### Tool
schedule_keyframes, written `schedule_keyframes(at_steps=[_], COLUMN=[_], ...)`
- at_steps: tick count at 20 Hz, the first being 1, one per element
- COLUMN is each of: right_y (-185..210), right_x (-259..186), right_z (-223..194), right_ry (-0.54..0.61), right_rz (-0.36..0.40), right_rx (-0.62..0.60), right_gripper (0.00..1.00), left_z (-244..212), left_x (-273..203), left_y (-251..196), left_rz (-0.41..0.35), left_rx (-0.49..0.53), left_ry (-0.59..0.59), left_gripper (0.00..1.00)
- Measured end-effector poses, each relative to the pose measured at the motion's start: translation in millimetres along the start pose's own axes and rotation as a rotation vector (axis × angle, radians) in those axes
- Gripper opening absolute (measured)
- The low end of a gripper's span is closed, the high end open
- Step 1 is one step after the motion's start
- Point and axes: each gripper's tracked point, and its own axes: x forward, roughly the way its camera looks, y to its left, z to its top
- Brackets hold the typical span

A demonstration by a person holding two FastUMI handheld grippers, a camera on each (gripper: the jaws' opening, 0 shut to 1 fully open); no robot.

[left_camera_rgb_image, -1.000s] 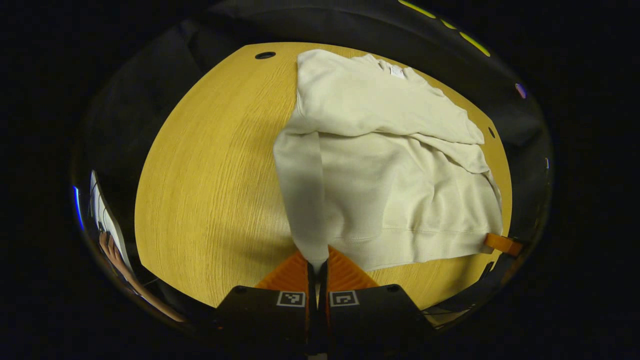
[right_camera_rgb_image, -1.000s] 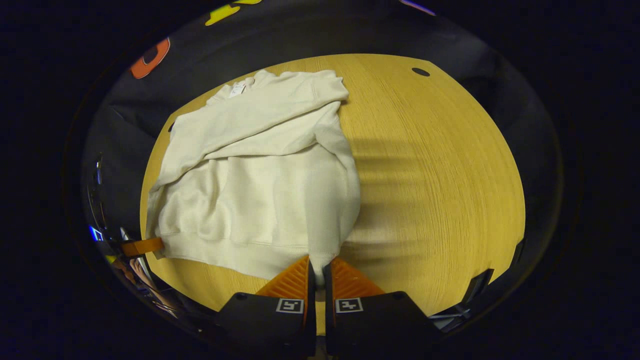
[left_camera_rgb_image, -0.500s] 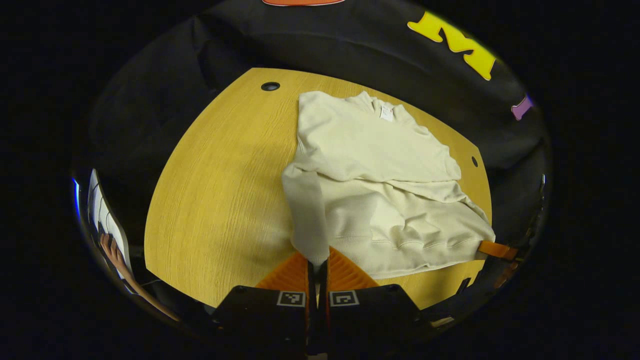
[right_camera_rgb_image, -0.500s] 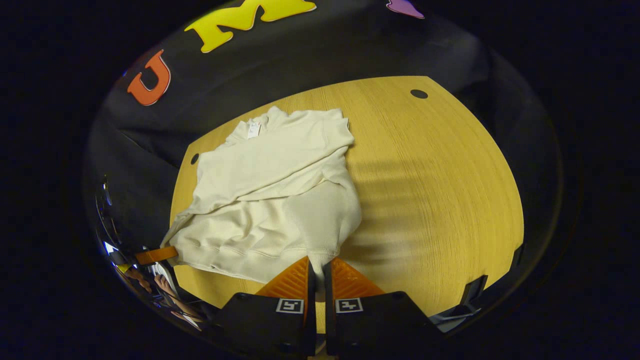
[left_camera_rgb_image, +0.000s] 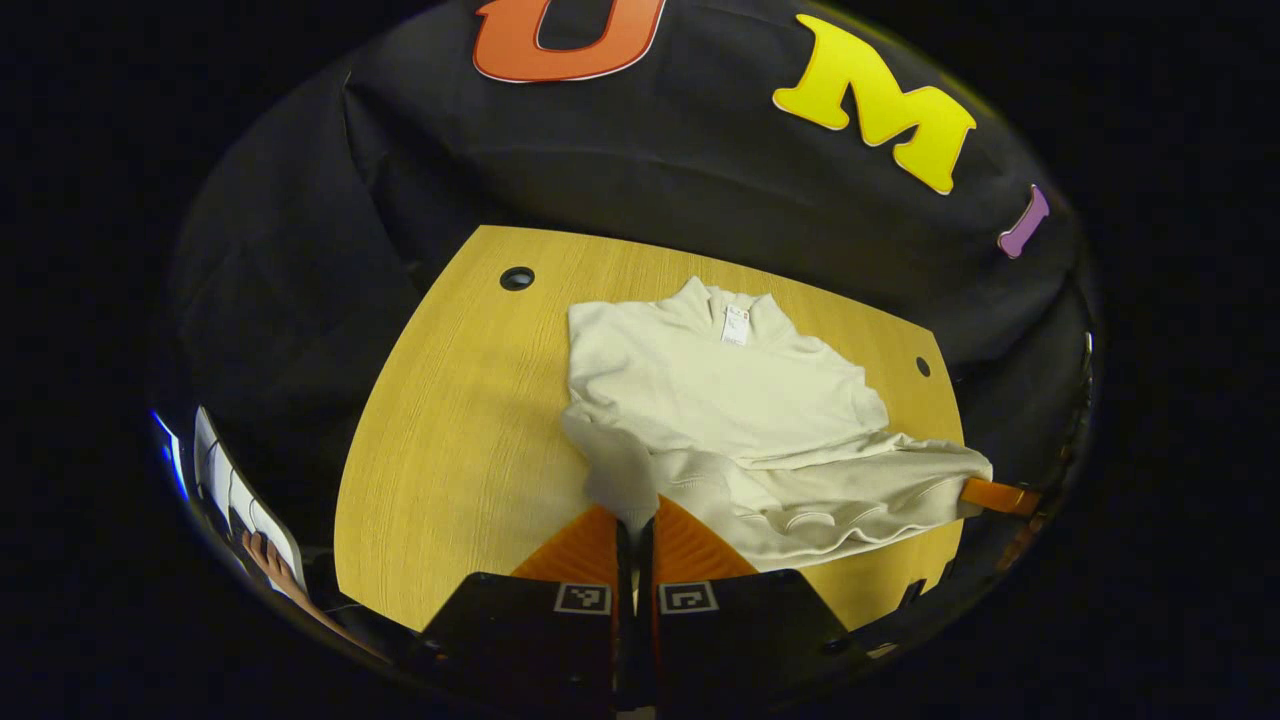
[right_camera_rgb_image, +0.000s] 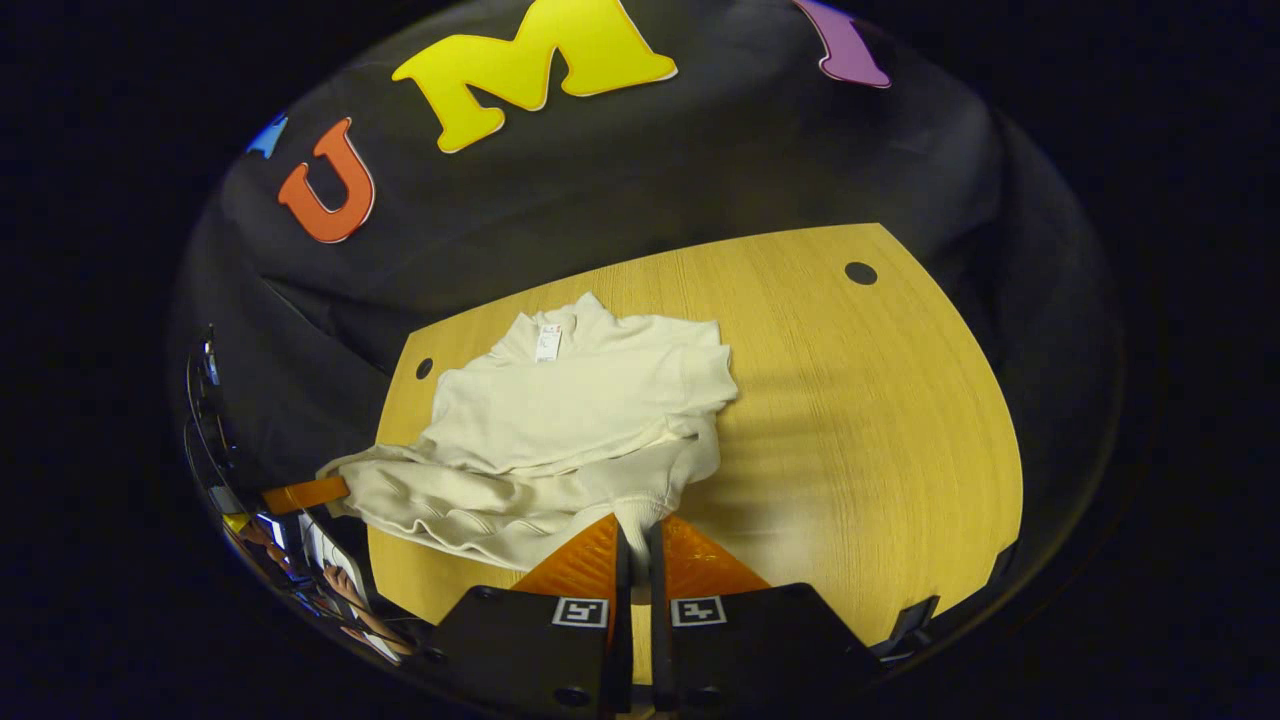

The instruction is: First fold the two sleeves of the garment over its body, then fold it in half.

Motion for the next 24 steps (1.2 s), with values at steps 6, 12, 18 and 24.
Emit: schedule_keyframes(at_steps=[6,12,18,24], right_y=[17,20,16,19], right_x=[18,45,87,136], right_z=[60,91,113,134], right_ry=[-0.035,-0.04,-0.043,-0.061], right_rz=[-0.005,-0.033,-0.078,-0.099], right_rx=[0.019,0.047,0.052,0.074], right_gripper=[0.08,0.08,0.08,0.08], left_z=[47,86,110,122], left_x=[14,37,76,122], left_y=[0,-5,-11,-3], left_rz=[-0.004,-0.017,-0.018,-0.021], left_rx=[-0.015,-0.011,0.015,-0.016], left_ry=[-0.003,-0.039,-0.085,-0.096], left_gripper=[0.04,0.03,0.03,0.03])
